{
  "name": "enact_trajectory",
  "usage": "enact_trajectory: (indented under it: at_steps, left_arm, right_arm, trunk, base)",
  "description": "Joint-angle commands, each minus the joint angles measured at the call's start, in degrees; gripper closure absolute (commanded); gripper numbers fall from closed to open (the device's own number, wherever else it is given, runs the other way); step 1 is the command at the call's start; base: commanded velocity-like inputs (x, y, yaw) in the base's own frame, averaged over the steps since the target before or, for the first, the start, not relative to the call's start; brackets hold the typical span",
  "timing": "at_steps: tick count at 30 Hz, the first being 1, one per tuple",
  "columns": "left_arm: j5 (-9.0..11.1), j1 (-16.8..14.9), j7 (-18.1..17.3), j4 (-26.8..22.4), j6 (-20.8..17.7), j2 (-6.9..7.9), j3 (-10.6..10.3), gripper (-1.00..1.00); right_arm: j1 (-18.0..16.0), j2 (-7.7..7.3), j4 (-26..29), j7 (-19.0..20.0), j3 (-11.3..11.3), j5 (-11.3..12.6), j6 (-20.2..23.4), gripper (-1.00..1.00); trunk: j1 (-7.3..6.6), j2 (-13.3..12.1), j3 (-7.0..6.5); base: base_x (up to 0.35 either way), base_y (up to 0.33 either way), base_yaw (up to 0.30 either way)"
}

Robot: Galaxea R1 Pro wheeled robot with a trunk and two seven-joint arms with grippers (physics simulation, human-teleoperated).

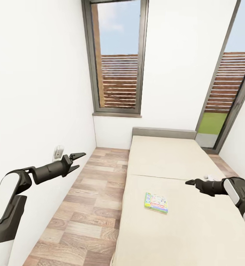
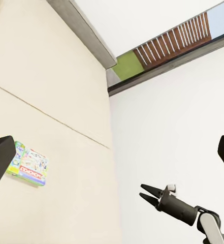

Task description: Put all the toys in the child's room - the three board games (two on the bed and one on the table), the two jigsaw puzzles on the table, and the tennis ball on the table - inside the toy box on the table in the child's room.

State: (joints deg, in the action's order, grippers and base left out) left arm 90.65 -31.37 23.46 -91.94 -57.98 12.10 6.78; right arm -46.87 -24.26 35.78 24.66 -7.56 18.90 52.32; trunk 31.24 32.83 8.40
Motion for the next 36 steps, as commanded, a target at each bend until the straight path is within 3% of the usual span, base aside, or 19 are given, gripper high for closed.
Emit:
enact_trajectory:
  at_steps: [1,9,17,18,19,20,21,23,24,27,36]
  left_arm:
    - [0.62,-0.06,0.60,-0.04,-0.16,0.00,0.04,-1.00]
    - [0.88,-0.16,0.62,0.06,-0.12,0.02,0.19,-1.00]
    - [0.99,-0.23,0.62,0.09,-0.11,0.00,0.18,-1.00]
    - [0.99,-0.24,0.62,0.09,-0.11,-0.01,0.16,-1.00]
    - [1.01,-0.25,0.62,0.09,-0.08,-0.07,0.12,-1.00]
    - [1.01,-0.25,0.62,0.09,-0.08,-0.07,0.12,-1.00]
    - [1.01,-0.31,0.62,0.09,-0.06,-0.17,0.12,-1.00]
    - [1.02,-0.42,0.62,0.09,-0.05,-0.39,0.16,-1.00]
    - [1.02,-0.42,0.62,0.09,-0.05,-0.39,0.16,-1.00]
    - [1.06,-0.61,0.62,0.09,-0.04,-0.73,0.20,-1.00]
    - [1.07,-1.14,0.56,-0.03,-0.10,-1.45,0.13,-1.00]
  right_arm:
    - [-0.06,0.02,0.02,0.38,-0.20,-0.36,0.27,-1.00]
    - [-0.13,1.29,-0.07,0.35,3.18,-0.34,0.27,-1.00]
    - [-0.75,1.74,-0.50,0.03,4.58,0.02,0.22,-1.00]
    - [-1.52,1.90,-0.82,-0.25,4.65,0.03,0.20,-1.00]
    - [-5.56,3.15,-3.41,-2.84,4.83,0.04,0.22,-1.00]
    - [-5.56,3.15,-3.41,-2.84,4.83,0.04,0.22,-1.00]
    - [-9.04,4.71,-6.64,-5.97,4.89,0.08,0.23,-1.00]
    - [-12.57,6.45,-10.26,-9.38,4.94,0.13,0.16,-1.00]
    - [-12.57,6.45,-10.26,-9.38,4.94,0.13,0.16,-1.00]
    - [-16.29,8.59,-14.13,-12.93,4.98,0.19,-0.03,-1.00]
    - [-19.44,10.39,-17.34,-15.72,4.92,0.26,-0.01,-1.00]
  trunk:
    - [0.25,0.52,0.29]
    - [2.01,3.73,1.73]
    - [3.76,6.94,3.16]
    - [3.98,7.34,3.34]
    - [4.20,7.74,3.52]
    - [4.42,8.14,3.70]
    - [4.64,8.54,3.88]
    - [5.08,9.34,4.24]
    - [5.30,9.74,4.42]
    - [5.96,10.95,4.96]
    - [7.72,14.15,6.60]
  base:
    - [0.000,0.000,-0.002]
    - [0.000,0.000,0.000]
    - [0.000,0.000,0.000]
    - [0.000,0.000,0.000]
    - [0.000,0.000,0.000]
    - [0.000,0.000,0.000]
    - [0.000,0.000,0.000]
    - [0.000,0.000,0.000]
    - [0.000,0.000,0.000]
    - [0.000,0.000,0.000]
    - [0.000,0.000,0.000]
